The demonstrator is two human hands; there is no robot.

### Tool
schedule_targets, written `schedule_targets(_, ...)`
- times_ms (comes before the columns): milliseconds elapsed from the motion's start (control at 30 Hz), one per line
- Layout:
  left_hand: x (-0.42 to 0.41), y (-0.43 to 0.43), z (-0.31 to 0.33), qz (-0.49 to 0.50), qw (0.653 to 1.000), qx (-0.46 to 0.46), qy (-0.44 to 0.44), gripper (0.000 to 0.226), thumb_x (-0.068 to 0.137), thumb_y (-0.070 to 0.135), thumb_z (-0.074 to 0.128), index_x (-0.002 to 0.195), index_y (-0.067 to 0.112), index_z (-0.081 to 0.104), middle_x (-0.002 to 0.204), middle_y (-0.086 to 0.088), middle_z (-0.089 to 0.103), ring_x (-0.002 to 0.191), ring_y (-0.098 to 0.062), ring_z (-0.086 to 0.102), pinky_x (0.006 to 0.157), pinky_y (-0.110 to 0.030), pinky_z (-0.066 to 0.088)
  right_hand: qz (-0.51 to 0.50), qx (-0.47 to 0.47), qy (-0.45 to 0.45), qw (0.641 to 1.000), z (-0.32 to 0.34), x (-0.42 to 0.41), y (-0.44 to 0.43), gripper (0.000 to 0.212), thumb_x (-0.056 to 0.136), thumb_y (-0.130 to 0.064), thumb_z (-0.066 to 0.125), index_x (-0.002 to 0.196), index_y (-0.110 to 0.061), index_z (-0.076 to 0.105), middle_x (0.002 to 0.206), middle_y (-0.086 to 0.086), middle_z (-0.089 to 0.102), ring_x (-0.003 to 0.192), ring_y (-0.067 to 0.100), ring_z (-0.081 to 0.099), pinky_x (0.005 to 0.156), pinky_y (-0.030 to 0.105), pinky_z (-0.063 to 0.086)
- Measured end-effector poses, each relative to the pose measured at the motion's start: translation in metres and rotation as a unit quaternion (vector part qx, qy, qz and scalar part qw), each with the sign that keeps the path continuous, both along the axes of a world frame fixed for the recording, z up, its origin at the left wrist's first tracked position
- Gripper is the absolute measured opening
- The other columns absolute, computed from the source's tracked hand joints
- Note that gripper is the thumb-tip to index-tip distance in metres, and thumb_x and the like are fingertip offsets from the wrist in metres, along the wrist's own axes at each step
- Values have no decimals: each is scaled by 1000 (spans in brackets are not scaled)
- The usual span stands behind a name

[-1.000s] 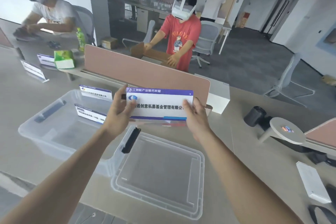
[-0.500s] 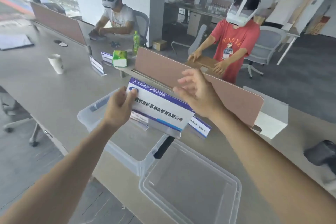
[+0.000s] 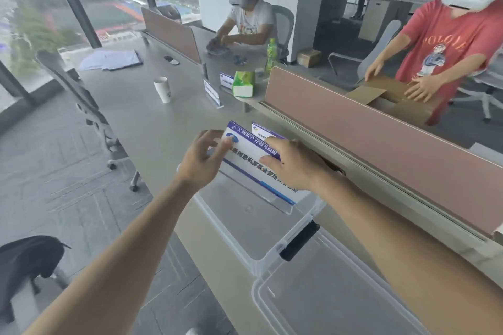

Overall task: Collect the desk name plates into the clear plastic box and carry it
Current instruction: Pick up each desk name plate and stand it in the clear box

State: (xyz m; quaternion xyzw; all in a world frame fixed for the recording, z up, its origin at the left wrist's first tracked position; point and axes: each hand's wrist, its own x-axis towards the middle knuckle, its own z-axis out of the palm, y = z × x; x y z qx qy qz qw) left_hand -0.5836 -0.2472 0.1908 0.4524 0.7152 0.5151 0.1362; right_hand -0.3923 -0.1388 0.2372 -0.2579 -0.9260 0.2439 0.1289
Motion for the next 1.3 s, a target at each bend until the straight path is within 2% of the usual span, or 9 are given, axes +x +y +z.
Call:
schedule_targets(133, -38, 14, -20, 2, 995, -23, -100, 39, 88, 62, 47, 116, 36, 57, 112, 14, 61, 106, -5, 59, 96, -42, 51, -69, 12, 0, 998, -13, -22, 18, 17, 94, -28, 52, 91, -11, 53, 83, 5, 67, 74, 33, 58, 61, 34, 48)
schedule_targets(300, -78, 36, -35, -51, 980, -26, -193, 41, 95, 50, 44, 123, 23, 57, 111, 7, 64, 106, -19, 61, 84, -32, 51, -130, 14, -37, 991, -15, -56, 26, 24, 95, -26, 54, 74, -24, 43, 70, -2, 60, 65, 28, 53, 56, 30, 38)
schedule_targets(500, -112, 66, -34, -134, 967, -16, -218, 32, 93, 53, 55, 117, 34, 65, 110, 13, 72, 107, -2, 65, 92, -22, 49, -183, 47, -103, 977, -23, -106, 14, 21, 99, -30, 49, 94, -11, 52, 77, 5, 64, 71, 33, 56, 48, 28, 33)
schedule_targets(600, -121, 77, -30, -166, 968, -25, -188, 35, 93, 51, 56, 117, 27, 67, 107, 14, 73, 103, 5, 65, 84, -13, 46, -214, 75, -129, 965, -33, -121, 9, 19, 100, -31, 48, 91, -15, 45, 79, 9, 63, 77, 36, 56, 46, 30, 27)
schedule_targets(833, -130, 119, -66, -178, 966, -162, -96, 27, 86, 54, 62, 84, 27, 66, 71, 6, 55, 69, -13, 52, 70, -29, 43, -237, 70, -162, 955, -95, -140, 20, 17, 101, -32, 44, 99, -15, 46, 89, 16, 66, 84, 41, 62, 60, 36, 35)
schedule_targets(900, -136, 128, -82, -173, 961, -204, -68, 17, 86, 47, 67, 90, 31, 68, 88, 9, 69, 89, -13, 65, 80, -27, 47, -229, 58, -180, 955, -117, -143, 26, 17, 101, -28, 43, 107, -13, 48, 94, 16, 68, 88, 41, 64, 62, 36, 35)
schedule_targets(1000, -144, 140, -107, -158, 946, -280, 44, 42, 82, 44, 72, 119, 25, 65, 122, 4, 66, 116, -18, 59, 88, -23, 40, -208, 34, -215, 954, -158, -148, 38, 20, 98, -17, 44, 117, -15, 48, 100, 13, 69, 92, 38, 66, 65, 36, 37)
schedule_targets(1167, -161, 161, -134, -104, 917, -356, 145, 87, 76, 50, 76, 147, 19, 35, 144, -3, 48, 132, -28, 42, 104, -35, 33, -169, 5, -244, 955, -215, -160, 53, 35, 93, -7, 45, 127, -14, 40, 105, 10, 68, 97, 33, 67, 70, 35, 46)
schedule_targets(1300, -172, 178, -152, -96, 897, -407, 141, 85, 79, 55, 69, 148, 26, 31, 136, -3, 54, 126, -27, 49, 97, -39, 43, -172, -9, -234, 957, -235, -167, 61, 28, 93, -5, 46, 120, -13, 45, 100, 10, 70, 95, 33, 67, 62, 34, 39)
